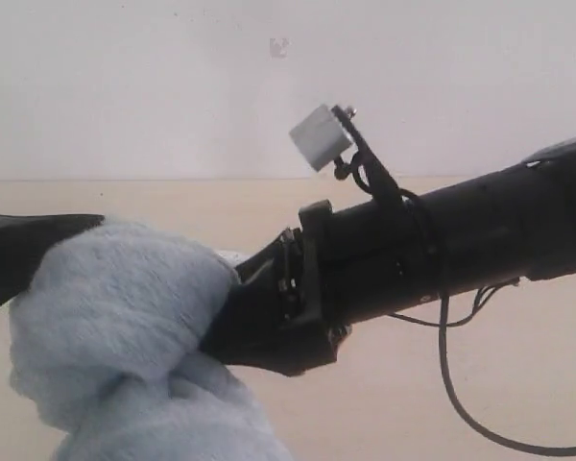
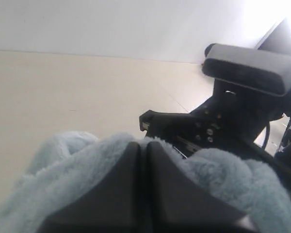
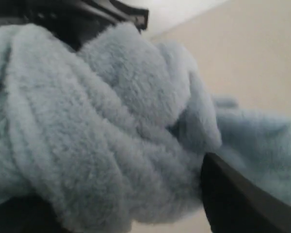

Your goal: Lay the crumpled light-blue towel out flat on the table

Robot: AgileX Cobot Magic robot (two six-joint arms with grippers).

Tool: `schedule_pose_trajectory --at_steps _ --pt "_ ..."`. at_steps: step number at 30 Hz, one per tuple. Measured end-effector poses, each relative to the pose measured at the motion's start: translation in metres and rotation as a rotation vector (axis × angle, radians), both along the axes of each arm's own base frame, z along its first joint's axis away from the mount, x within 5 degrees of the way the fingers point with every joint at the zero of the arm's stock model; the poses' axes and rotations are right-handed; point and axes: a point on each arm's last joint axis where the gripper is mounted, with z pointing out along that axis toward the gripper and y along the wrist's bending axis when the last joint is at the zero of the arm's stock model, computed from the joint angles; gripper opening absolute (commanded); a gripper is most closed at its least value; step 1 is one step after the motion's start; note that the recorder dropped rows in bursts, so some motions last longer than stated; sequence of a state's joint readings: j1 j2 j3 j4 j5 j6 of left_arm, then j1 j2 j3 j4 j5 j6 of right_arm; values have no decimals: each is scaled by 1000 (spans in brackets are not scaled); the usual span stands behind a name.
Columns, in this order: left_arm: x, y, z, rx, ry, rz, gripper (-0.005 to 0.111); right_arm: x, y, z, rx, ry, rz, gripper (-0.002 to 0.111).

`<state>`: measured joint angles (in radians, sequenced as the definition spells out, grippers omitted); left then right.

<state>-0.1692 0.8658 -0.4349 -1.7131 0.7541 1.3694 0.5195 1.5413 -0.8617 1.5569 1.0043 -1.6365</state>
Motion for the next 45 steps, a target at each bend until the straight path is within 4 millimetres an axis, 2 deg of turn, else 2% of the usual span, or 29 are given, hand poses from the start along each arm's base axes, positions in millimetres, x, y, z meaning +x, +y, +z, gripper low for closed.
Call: schedule_pose_trajectory --at_steps 5,8,10,15,16,19,23,28,34,40,45 --pt "-1 0 -4 38 16 -7 4 3 -10 -20 -245 -82 -4 58" --pt "3 1 -8 65 35 11 4 3 -17 -18 -334 -149 -28 58" --pt "7 1 -14 86 67 7 4 0 -23 -12 -379 -186 -43 58" --pt "18 -1 -27 110 138 2 4 -17 -38 20 -445 -391 -52 58" --pt "19 -1 -29 113 147 4 4 -26 -35 28 -442 -449 -41 58" --pt "21 -1 -33 121 167 2 4 -41 -20 35 -454 -602 0 71" --pt "24 -2 -37 130 187 -4 4 -53 -1 34 -498 -832 64 70" --pt "23 -5 -39 128 199 -45 4 -51 14 24 -566 -1007 107 70" --pt "20 -7 -39 133 198 -92 4 -48 19 10 -640 -1075 193 69" --pt "19 -7 -39 139 197 -99 4 -57 27 5 -649 -1105 268 50" --pt "18 -7 -39 138 197 -109 4 -61 40 -13 -674 -1103 346 49"
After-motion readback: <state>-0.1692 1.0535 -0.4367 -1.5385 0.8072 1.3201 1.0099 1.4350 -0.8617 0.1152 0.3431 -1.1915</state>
